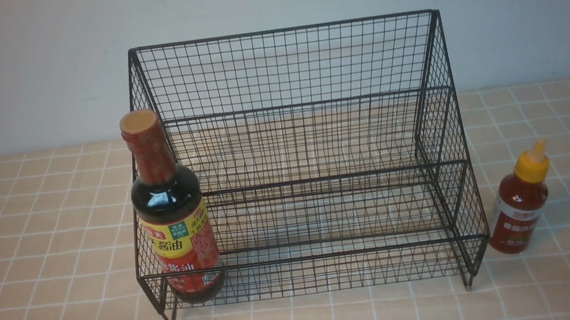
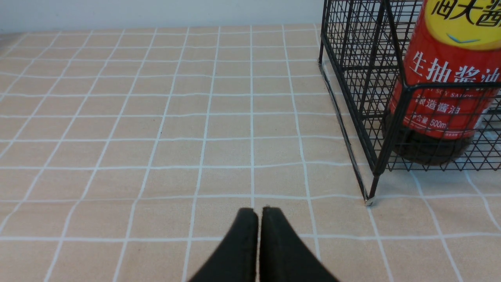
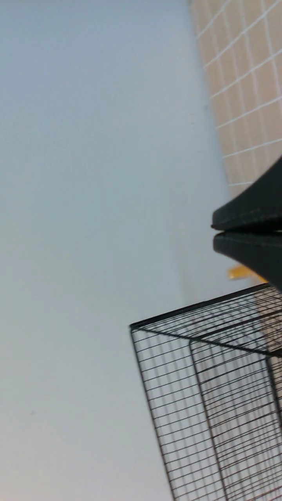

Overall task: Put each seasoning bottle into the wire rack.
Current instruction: Use the right arm to grab the condiment bottle closest to it

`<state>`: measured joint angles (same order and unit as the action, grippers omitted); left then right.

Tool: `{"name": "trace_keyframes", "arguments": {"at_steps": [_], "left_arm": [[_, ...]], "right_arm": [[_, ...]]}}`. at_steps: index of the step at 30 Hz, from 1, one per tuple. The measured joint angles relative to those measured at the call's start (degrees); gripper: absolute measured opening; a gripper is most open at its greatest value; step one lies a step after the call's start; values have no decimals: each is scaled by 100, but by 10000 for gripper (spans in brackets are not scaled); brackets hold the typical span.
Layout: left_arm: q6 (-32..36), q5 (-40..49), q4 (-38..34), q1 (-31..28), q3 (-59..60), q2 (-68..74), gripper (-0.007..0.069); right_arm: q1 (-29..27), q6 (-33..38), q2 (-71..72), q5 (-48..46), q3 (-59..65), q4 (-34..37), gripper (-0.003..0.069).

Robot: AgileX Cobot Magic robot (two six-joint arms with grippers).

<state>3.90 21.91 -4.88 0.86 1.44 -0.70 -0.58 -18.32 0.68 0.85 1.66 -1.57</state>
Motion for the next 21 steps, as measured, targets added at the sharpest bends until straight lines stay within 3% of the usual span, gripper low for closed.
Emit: {"name": "trace_keyframes", "arguments": {"at_steps": [7, 15, 21], "left_arm": [[0, 0, -8, 0, 0, 0, -7], [0, 0, -13, 0, 0, 0, -7], [0, 0, -13, 0, 0, 0, -7]], "right_arm": [[0, 83, 0, 138, 0, -395, -15], [0, -424, -118, 1715, -18, -157, -15], [0, -863, -1319, 1606, -825, -1038, -6]]}}
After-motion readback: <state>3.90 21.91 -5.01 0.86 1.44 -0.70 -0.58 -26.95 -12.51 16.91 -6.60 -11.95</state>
